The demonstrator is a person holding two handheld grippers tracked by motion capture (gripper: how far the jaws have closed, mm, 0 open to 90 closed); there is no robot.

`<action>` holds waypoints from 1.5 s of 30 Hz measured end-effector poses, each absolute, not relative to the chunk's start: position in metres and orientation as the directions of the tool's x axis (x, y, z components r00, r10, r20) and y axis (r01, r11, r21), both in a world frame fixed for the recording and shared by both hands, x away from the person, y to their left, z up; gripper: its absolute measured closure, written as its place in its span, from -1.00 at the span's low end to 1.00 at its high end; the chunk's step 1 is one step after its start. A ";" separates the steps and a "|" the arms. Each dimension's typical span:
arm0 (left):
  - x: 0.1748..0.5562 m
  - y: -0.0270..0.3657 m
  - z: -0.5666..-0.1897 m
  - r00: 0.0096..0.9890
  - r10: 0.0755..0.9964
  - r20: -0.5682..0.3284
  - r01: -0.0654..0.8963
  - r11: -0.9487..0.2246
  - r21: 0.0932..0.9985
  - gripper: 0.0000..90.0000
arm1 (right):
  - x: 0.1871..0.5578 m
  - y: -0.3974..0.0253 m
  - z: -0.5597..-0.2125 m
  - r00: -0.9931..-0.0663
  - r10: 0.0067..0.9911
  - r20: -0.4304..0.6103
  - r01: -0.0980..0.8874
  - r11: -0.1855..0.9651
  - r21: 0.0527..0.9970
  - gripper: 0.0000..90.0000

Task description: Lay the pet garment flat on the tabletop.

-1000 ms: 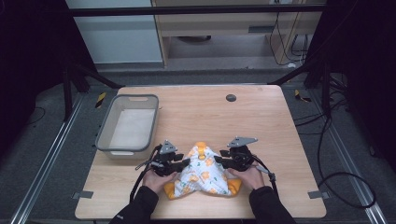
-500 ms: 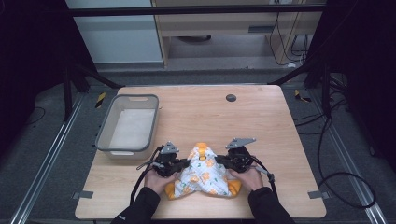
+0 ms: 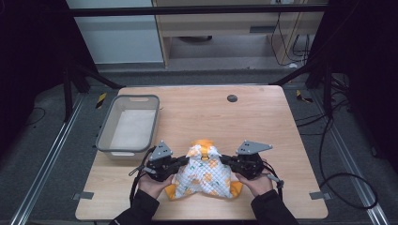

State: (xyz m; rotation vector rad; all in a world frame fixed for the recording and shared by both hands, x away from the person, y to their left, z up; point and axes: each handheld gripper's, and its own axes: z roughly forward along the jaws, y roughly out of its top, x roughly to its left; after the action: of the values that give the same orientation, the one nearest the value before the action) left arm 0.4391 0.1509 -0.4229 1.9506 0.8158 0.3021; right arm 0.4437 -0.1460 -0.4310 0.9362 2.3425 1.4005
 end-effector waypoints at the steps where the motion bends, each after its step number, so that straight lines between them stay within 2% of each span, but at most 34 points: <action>1: 0.438 0.151 -0.419 0.746 0.655 -0.120 0.407 -0.307 0.860 0.96 | 0.441 -0.146 -0.426 -0.762 0.641 0.092 0.381 0.328 0.865 0.97; 11: 0.443 0.144 -0.384 0.737 0.673 -0.055 0.317 -0.273 0.908 0.95 | 0.440 -0.149 -0.389 -0.747 0.664 0.040 0.298 0.280 0.912 0.96; 18: 0.477 0.135 -0.372 0.690 0.722 -0.041 0.308 -0.241 0.920 0.95 | 0.468 -0.147 -0.378 -0.681 0.732 0.023 0.280 0.231 0.932 0.95; 20: 0.494 0.131 -0.373 0.655 0.754 -0.043 0.316 -0.222 0.923 0.91 | 0.487 -0.144 -0.381 -0.630 0.776 0.014 0.274 0.206 0.940 0.89; 21: 0.504 0.127 -0.377 0.618 0.785 -0.027 0.320 -0.220 0.922 0.86 | 0.493 -0.142 -0.383 -0.611 0.791 0.011 0.274 0.198 0.941 0.85; 23: 0.511 0.125 -0.379 0.596 0.802 -0.024 0.327 -0.216 0.920 0.51 | 0.510 -0.140 -0.392 -0.542 0.840 0.012 0.289 0.173 0.941 0.73; 24: 0.523 0.125 -0.386 0.552 0.833 -0.038 0.349 -0.188 0.918 0.33 | 0.520 -0.140 -0.399 -0.506 0.863 0.010 0.309 0.170 0.936 0.67; 27: 0.527 0.134 -0.392 0.528 0.847 -0.057 0.367 -0.167 0.915 0.03 | 0.530 -0.142 -0.412 -0.457 0.889 -0.038 0.347 0.218 0.912 0.55; 29: 0.525 0.138 -0.393 0.531 0.846 -0.047 0.362 -0.176 0.915 -0.03 | 0.528 -0.145 -0.414 -0.460 0.887 -0.038 0.348 0.220 0.911 0.51; 36: 0.497 0.174 -0.404 0.554 0.833 -0.014 0.372 -0.233 0.898 -0.19 | 0.499 -0.173 -0.404 -0.511 0.858 -0.055 0.328 0.254 0.910 0.14; 42: 0.477 0.190 -0.425 0.580 0.815 0.021 0.409 -0.313 0.857 -0.21 | 0.472 -0.185 -0.407 -0.559 0.827 -0.059 0.338 0.292 0.895 0.02; 45: 0.467 0.194 -0.438 0.588 0.809 0.009 0.416 -0.312 0.854 -0.18 | 0.462 -0.187 -0.415 -0.584 0.811 -0.040 0.350 0.296 0.889 -0.02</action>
State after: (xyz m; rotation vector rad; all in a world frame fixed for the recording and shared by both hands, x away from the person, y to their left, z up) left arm 0.4672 0.1937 -0.4384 1.9369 0.9800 0.5615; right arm 0.4619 -0.1871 -0.4151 1.0323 2.0779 1.2398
